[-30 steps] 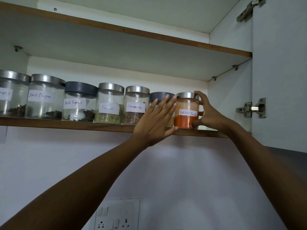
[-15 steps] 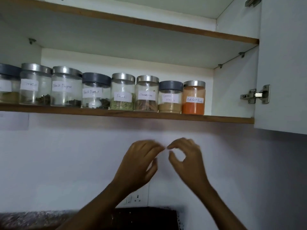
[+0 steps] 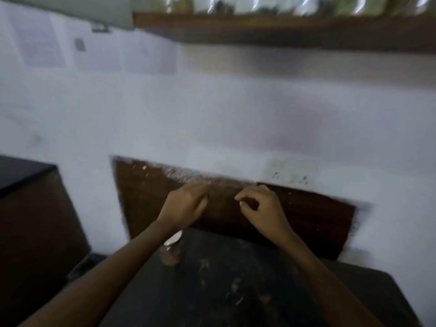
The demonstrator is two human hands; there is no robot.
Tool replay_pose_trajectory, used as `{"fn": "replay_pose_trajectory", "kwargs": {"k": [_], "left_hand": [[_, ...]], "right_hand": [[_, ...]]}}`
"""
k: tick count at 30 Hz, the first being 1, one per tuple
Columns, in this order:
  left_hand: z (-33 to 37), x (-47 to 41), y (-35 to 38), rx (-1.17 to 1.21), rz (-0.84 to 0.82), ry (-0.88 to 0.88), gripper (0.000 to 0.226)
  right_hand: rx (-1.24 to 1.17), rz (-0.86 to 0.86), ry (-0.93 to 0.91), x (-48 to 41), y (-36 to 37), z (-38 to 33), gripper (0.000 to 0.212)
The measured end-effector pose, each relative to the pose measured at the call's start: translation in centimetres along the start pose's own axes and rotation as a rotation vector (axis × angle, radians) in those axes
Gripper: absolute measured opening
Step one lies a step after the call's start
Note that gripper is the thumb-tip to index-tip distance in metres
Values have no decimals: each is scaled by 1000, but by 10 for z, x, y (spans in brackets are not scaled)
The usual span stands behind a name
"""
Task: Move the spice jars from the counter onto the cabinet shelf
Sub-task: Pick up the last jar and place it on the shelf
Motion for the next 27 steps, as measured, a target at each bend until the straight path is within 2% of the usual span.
{"fn": "replay_pose_trajectory", "kwargs": {"k": [5, 8, 11, 13, 15, 18, 20, 24, 27], "left_hand": [[-87, 60, 9, 28, -6, -191, 20], [-142, 104, 36, -4, -125, -415, 29], [-184, 150, 64, 2, -245, -654, 54], [-195, 169, 79, 75, -273, -732, 67], [-195, 177, 92, 169, -268, -758, 75], [-198, 183, 110, 286, -276, -768, 87], [-197, 185, 118, 343, -279, -754, 82], [-198, 185, 119, 377, -186, -786, 68], [-199, 184, 117, 415, -182, -783, 75]], "right_hand": [[30, -205, 115, 41, 113, 25, 16], [26, -333, 235, 74, 176, 52, 25], [-35, -440, 394, 105, 234, 74, 49], [-80, -471, 484, 122, 267, 85, 72], [-140, -471, 560, 134, 290, 92, 89], [-240, -475, 650, 143, 317, 98, 99], [-251, -449, 665, 144, 326, 101, 98], [-228, -352, 682, 140, 328, 108, 91], [-230, -329, 674, 132, 320, 106, 90]]}}
Point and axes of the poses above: each hand's wrist, its own x-axis away from the middle knuckle, its own y-axis out of the palm, z = x × y, the point moved 8 cm from there along -x, towards the middle knuckle, and after that the axes turned 13 degrees about z, right-handed, at the moved point
